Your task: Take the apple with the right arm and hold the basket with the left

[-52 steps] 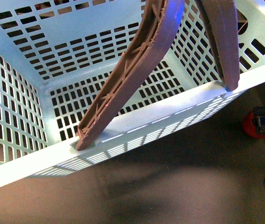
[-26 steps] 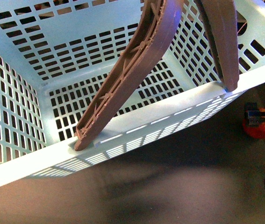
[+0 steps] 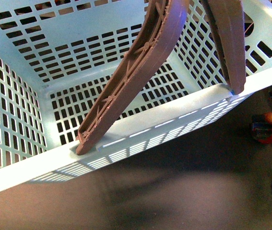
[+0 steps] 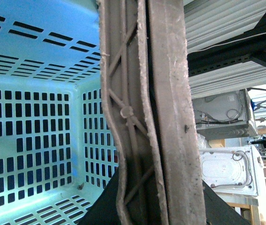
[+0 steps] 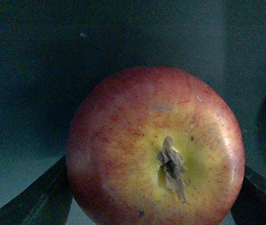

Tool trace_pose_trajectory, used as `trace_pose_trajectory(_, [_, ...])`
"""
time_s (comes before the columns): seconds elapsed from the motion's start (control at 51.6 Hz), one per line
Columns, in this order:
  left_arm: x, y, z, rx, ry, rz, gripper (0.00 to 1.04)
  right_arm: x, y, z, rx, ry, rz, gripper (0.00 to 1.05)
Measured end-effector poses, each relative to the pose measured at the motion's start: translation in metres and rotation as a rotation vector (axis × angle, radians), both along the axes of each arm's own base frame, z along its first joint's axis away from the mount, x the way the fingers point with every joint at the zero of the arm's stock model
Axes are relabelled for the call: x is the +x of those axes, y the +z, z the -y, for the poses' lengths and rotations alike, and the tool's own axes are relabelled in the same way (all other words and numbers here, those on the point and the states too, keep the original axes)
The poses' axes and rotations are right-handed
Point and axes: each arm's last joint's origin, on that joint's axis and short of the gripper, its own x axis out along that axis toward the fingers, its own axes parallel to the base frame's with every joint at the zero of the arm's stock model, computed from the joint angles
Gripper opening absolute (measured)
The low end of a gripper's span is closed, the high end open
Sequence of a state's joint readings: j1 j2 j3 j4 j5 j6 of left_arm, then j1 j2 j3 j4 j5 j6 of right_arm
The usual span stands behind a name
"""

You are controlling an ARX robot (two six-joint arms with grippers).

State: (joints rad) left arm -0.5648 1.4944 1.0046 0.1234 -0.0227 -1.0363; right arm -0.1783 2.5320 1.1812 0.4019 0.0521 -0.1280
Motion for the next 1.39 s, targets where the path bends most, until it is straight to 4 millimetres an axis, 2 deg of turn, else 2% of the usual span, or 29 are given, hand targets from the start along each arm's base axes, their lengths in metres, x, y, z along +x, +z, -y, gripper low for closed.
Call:
trace_pose_trajectory(0.058, [0.0,0.0,0.0,0.0,0.0,0.0,0.16,-0.006,0.004,0.0,0.002,-0.003,0.003,0.79])
trace_pose_trajectory(0.136, [0.0,0.0,0.0,0.0,0.0,0.0,0.16,-0.018,0.021,0.001,0.005,0.004,0.039,0.79])
trace_pose_trajectory(0.213, [0.0,0.0,0.0,0.0,0.001,0.0,0.16,-0.028,0.049,0.002,-0.005,0.027,0.105,0.79])
trace_pose_trajectory(0.271, [0.0,0.0,0.0,0.0,0.0,0.0,0.16,-0.041,0.08,0.003,-0.012,0.051,0.167,0.78])
trace_pose_trajectory(0.407, [0.0,0.0,0.0,0.0,0.0,0.0,0.16,-0.062,0.119,0.001,-0.015,0.085,0.234,0.78])
trace_pose_trajectory(0.484, [0.0,0.0,0.0,0.0,0.0,0.0,0.16,-0.082,0.147,-0.003,-0.008,0.107,0.278,0.78])
trace_pose_trajectory(0.562, [0.0,0.0,0.0,0.0,0.0,0.0,0.16,-0.106,0.184,-0.01,-0.005,0.136,0.342,0.78])
trace_pose_trajectory(0.658, [0.0,0.0,0.0,0.0,0.0,0.0,0.16,-0.125,0.227,-0.021,-0.017,0.162,0.442,0.78])
trace_pose_trajectory(0.794, [0.0,0.0,0.0,0.0,0.0,0.0,0.16,-0.144,0.269,-0.039,-0.015,0.195,0.56,0.78])
trace_pose_trajectory(0.891, [0.0,0.0,0.0,0.0,0.001,0.0,0.16,-0.162,0.298,-0.065,0.026,0.233,0.656,0.78])
trace_pose_trajectory(1.046, [0.0,0.0,0.0,0.0,0.001,0.0,0.16,-0.171,0.308,-0.103,0.096,0.302,0.703,0.78])
trace_pose_trajectory(1.22, [0.0,0.0,0.0,0.0,0.0,0.0,0.16,-0.165,0.299,-0.145,0.146,0.388,0.689,0.78])
trace_pose_trajectory(1.394, [0.0,0.0,0.0,0.0,0.0,0.0,0.16,-0.154,0.292,-0.173,0.205,0.436,0.657,0.78])
